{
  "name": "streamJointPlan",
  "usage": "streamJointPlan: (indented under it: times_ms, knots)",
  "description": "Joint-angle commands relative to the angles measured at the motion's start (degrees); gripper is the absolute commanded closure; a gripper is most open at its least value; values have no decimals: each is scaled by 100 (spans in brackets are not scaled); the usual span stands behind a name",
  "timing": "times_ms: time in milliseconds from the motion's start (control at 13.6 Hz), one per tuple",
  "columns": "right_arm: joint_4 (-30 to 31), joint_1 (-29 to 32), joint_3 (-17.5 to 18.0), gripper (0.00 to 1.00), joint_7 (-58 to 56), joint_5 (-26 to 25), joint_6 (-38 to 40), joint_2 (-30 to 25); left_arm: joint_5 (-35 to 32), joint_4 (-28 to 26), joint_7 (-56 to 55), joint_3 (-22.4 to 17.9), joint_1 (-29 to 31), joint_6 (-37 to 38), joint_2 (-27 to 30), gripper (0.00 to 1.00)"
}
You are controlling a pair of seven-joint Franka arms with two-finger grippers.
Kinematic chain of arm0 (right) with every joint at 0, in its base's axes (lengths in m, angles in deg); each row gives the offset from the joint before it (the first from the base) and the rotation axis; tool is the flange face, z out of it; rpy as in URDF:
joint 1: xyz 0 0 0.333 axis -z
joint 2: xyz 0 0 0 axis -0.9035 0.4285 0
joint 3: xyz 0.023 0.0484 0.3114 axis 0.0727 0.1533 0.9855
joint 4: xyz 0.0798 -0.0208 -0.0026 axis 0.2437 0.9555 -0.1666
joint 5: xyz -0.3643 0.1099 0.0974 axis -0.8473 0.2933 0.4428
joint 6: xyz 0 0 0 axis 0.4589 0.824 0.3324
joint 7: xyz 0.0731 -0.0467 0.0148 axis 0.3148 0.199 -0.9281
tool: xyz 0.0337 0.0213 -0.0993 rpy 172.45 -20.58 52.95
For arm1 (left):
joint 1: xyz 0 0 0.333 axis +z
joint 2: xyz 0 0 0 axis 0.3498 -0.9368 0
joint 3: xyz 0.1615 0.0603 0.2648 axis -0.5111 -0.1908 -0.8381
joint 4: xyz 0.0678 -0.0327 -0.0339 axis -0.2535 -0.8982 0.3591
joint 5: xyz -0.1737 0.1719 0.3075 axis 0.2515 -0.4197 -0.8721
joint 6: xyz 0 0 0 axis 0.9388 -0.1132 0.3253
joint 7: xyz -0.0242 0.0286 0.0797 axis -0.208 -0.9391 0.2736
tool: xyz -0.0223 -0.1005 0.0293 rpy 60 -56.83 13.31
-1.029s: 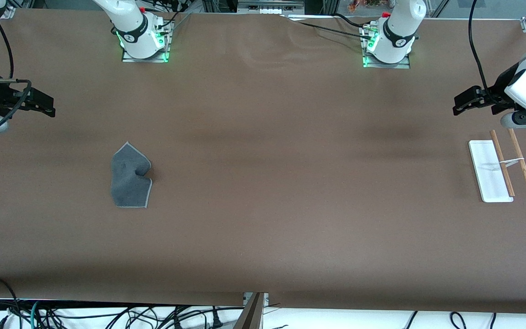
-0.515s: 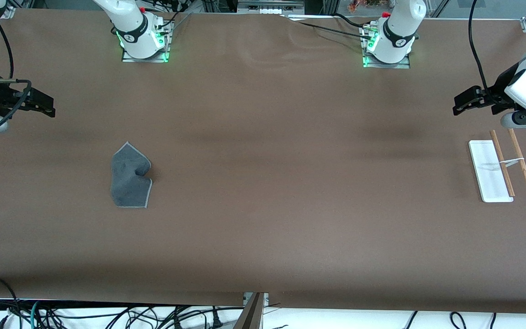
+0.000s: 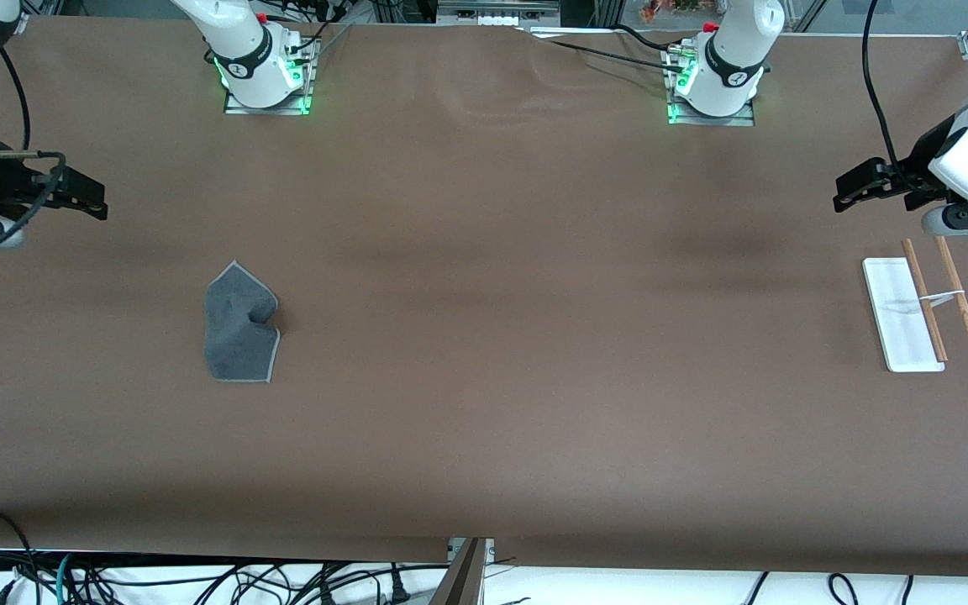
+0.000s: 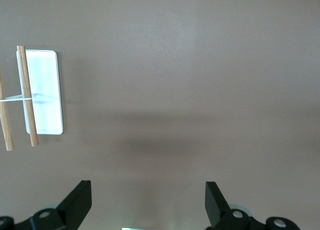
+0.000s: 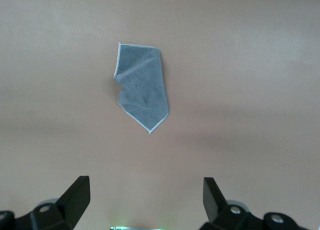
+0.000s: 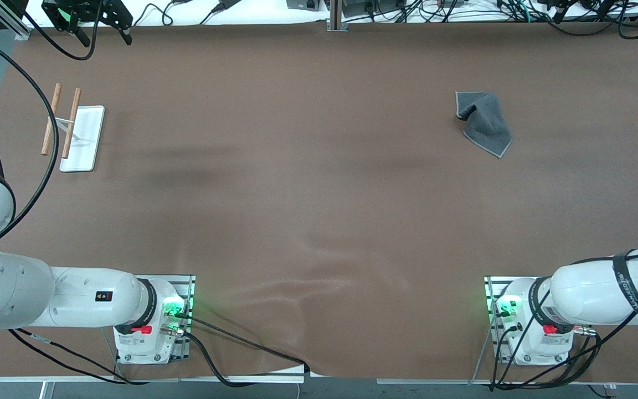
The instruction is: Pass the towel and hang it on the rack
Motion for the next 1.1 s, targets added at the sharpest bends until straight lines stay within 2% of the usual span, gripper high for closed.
streamJointPlan:
  times_ms: [0,221,735,1029]
  knots:
    - [-51,-100,16,0,88,21,-126,393,38,48,38,-21,-10,91,63,0]
    - [-51,-109,25,0,97,21,-266,850,38,48,38,-21,-10,91,63,0]
    - [28,-241,16,0,141,56,-1127,1826,47,48,38,-21,-10,91,63,0]
    - [45,-364,16,0,141,56,-1278,2082,38,48,38,-21,-2,91,63,0]
